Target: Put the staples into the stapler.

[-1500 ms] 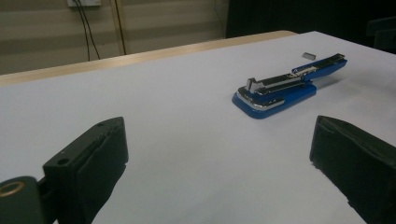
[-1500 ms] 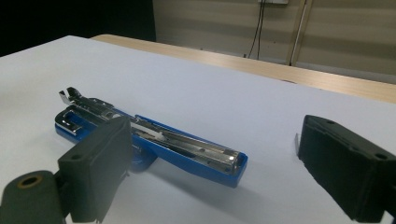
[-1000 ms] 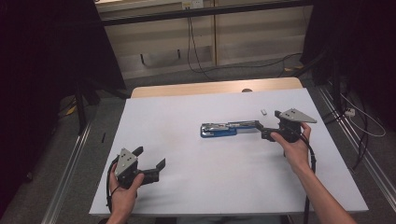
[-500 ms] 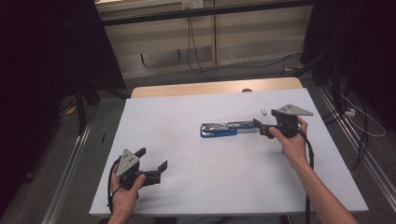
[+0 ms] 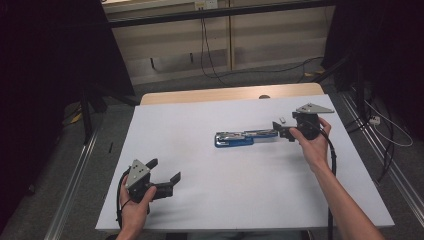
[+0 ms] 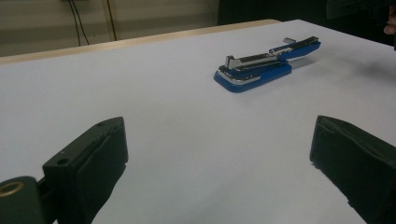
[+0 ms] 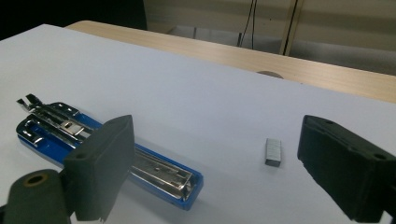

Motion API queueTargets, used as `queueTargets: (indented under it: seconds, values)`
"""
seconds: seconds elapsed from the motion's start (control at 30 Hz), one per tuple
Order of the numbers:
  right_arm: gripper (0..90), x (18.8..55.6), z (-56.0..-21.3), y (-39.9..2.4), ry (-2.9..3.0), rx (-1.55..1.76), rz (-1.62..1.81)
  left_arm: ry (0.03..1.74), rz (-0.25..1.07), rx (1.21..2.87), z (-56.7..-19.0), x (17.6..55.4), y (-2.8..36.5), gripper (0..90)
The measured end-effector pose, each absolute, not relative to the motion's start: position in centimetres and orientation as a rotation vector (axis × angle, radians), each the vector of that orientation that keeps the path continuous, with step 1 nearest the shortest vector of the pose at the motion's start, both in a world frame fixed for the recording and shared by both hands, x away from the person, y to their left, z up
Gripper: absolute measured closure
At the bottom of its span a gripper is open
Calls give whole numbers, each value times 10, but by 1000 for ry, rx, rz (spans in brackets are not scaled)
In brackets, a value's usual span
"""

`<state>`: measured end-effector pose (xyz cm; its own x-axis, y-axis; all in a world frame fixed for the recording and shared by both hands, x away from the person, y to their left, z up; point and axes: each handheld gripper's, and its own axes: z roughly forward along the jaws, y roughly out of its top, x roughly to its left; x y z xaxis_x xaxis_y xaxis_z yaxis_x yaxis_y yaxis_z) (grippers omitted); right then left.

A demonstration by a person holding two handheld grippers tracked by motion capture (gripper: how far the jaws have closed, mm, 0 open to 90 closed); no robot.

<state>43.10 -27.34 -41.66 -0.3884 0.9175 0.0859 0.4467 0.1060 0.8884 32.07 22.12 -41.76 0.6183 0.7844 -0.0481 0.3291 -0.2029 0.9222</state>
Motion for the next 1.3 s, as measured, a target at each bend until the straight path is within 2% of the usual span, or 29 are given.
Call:
queueTargets:
  seconds: [0.17, 1.0, 1.2, 1.3]
  values:
    - [115, 440, -407, -278, 1894, 1327, 1249, 902, 581, 1795, -418, 321, 220, 37]
    - [140, 488, -404, -275, 2093, 1456, 1064, 888, 505, 1811, -418, 322, 220, 52]
    - [121, 499, -401, -275, 2144, 1496, 997, 876, 503, 1819, -418, 321, 219, 52]
    - [61, 506, -403, -275, 2203, 1502, 966, 880, 493, 1823, -417, 321, 218, 52]
